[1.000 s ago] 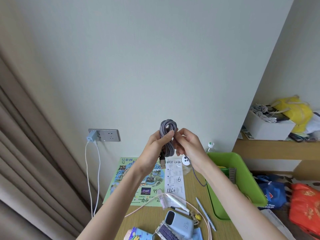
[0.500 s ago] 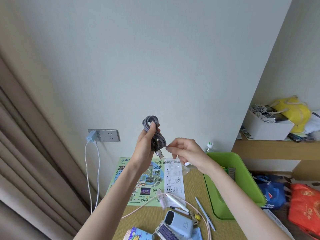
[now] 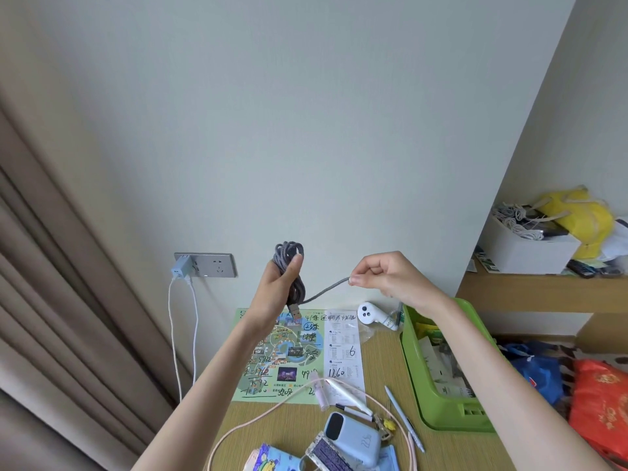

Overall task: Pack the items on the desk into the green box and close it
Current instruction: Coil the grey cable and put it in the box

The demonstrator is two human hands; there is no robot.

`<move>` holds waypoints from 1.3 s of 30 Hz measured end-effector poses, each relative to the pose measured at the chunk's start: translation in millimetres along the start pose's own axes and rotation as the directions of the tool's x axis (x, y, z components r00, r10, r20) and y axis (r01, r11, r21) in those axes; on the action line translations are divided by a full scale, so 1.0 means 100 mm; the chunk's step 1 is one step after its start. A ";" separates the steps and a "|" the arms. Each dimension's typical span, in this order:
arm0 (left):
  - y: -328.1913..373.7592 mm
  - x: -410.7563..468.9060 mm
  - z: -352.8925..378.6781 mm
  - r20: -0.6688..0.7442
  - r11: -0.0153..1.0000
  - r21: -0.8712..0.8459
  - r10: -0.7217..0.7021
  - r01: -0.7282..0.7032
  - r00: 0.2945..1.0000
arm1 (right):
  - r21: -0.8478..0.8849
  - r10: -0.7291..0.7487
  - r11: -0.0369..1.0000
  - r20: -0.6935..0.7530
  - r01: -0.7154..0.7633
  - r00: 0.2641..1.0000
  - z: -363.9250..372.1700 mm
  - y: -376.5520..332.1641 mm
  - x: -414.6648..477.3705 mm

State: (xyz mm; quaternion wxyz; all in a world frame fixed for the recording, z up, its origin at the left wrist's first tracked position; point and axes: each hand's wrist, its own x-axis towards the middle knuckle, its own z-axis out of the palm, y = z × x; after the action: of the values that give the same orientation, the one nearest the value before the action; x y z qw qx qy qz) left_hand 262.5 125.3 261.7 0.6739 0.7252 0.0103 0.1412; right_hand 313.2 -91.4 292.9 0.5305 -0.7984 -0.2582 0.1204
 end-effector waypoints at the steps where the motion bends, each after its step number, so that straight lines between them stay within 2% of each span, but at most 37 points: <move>1: -0.02 -0.01 0.00 0.055 1.000 0.026 -0.012 0.010 0.998 | -0.019 -0.016 1.000 -0.006 0.016 1.000 -0.03 -0.02 0.01; 5: -0.04 -0.06 0.08 0.285 0.989 0.138 -0.093 0.055 0.954 | -0.144 -0.106 0.985 -0.044 0.098 0.993 -0.07 -0.07 0.07; 8: 0.02 -0.11 0.18 0.456 0.982 0.188 -0.104 0.019 0.884 | -0.166 -0.161 0.975 -0.070 0.148 0.984 -0.05 -0.11 0.10; 10: 0.04 -0.15 0.23 0.542 0.974 0.223 -0.153 0.034 0.826 | -0.155 -0.173 0.974 -0.037 0.166 0.984 -0.04 -0.13 0.12; 14: 0.10 -0.18 0.33 0.571 0.920 0.365 -0.343 0.144 0.746 | -0.159 -0.166 0.970 0.114 0.183 0.979 0.01 -0.20 0.14; 16: 0.11 -0.18 0.34 0.582 0.910 0.386 -0.366 0.149 0.726 | -0.193 -0.162 0.963 0.144 0.188 0.976 0.01 -0.21 0.15; 18: 0.14 -0.17 0.33 0.600 0.916 0.371 -0.359 0.149 0.715 | -0.148 -0.126 0.977 0.172 0.152 0.977 -0.01 -0.20 0.14; 22: 0.19 -0.17 0.26 0.587 0.937 0.336 -0.291 0.100 0.756 | -0.096 -0.110 0.987 0.187 0.130 0.976 -0.02 -0.19 0.12; 27: 0.16 -0.12 0.19 0.461 0.948 0.309 -0.223 0.080 0.859 | -0.084 -0.093 0.991 0.168 0.108 0.981 -0.07 -0.19 0.12; 31: 0.19 -0.13 0.19 0.543 0.986 0.110 -0.168 0.129 0.823 | 0.108 -0.071 0.992 0.127 0.057 0.989 -0.06 -0.14 0.14; 33: 0.24 -0.13 0.17 0.535 0.992 0.036 -0.121 0.121 0.836 | 0.205 -0.041 0.978 0.064 0.027 0.997 -0.02 -0.09 0.15; 37: 0.32 -0.14 0.18 0.438 0.991 -0.072 -0.069 0.111 0.897 | 0.176 0.012 0.984 -0.034 -0.006 0.999 0.13 0.02 0.14; 39: 0.33 -0.11 0.19 0.333 0.995 -0.042 -0.068 0.087 0.941 | 0.140 0.005 0.990 -0.041 0.000 0.999 0.20 0.06 0.10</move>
State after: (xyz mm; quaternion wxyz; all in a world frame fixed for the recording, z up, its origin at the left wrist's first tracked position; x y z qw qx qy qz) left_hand 250.0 101.2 290.6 0.6912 0.7184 -0.0782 -0.0089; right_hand 314.4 -72.1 280.0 0.5901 -0.7619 -0.2373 0.1225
